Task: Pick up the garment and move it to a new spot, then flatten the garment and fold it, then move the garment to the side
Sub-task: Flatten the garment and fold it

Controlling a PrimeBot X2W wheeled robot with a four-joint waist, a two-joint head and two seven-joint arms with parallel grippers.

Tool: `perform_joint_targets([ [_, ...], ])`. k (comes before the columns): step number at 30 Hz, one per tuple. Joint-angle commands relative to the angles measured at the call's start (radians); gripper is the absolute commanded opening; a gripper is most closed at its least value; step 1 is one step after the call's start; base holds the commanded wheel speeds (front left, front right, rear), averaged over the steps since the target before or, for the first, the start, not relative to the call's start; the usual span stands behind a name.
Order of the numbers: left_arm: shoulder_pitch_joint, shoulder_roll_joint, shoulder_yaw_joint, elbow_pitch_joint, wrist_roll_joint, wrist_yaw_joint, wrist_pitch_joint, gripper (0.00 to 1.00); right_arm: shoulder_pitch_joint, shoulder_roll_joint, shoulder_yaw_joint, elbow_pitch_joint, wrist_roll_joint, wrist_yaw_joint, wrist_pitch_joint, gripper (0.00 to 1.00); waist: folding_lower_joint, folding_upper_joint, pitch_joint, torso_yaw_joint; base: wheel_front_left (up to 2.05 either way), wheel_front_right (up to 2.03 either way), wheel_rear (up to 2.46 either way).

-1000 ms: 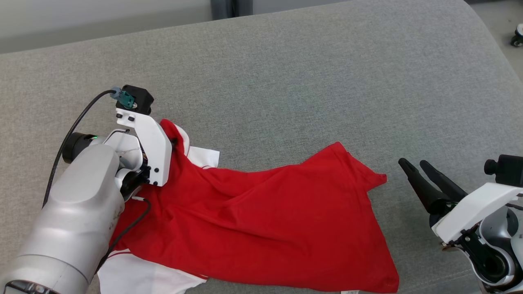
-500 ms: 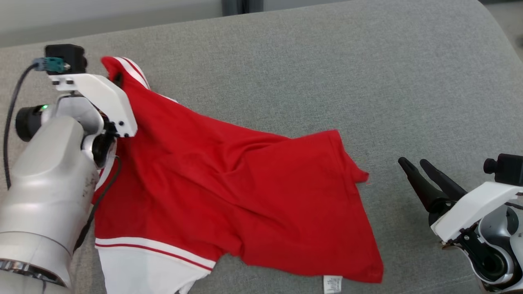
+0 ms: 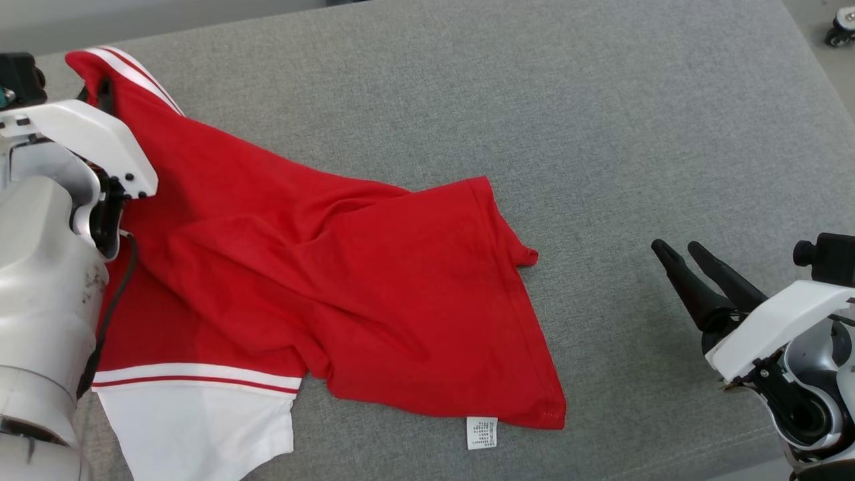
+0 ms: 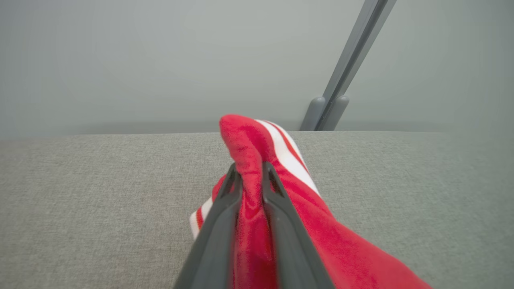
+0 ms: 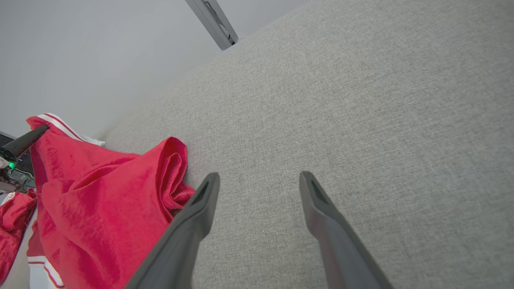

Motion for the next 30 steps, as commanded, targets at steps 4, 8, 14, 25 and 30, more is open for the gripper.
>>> perform_joint_targets([
  [4,0.032,-0.009,-0.015,0.02,-0.008,-0.027,0.037,1.0,0.008,0.007,0.0,0.006,-0.004,0.001,-0.006,1.0,0.0,0.0,-0.03,0.012,0.0,0.0,0.0],
  [8,0.064,-0.002,-0.027,0.027,-0.004,-0.053,0.046,1.0,0.011,0.012,-0.002,0.016,-0.001,0.0,-0.021,1.0,0.0,0.0,-0.071,0.033,0.0,0.0,0.0],
  [14,0.096,0.035,-0.043,0.022,0.004,-0.092,0.01,1.0,0.026,0.025,-0.007,0.044,-0.009,0.001,-0.061,1.0,0.0,0.0,-0.14,0.075,0.0,0.0,0.0],
  [25,0.238,0.05,-0.07,-0.124,-0.008,-0.122,-0.11,1.0,0.054,0.034,-0.015,0.106,-0.019,0.001,-0.126,1.0,0.0,0.0,-0.238,0.181,0.0,0.0,0.0],
  [30,0.357,0.086,-0.046,-0.258,-0.002,-0.087,-0.14,1.0,0.069,0.047,-0.031,0.092,-0.037,0.001,-0.214,1.0,0.0,0.0,-0.275,0.209,0.0,0.0,0.0],
])
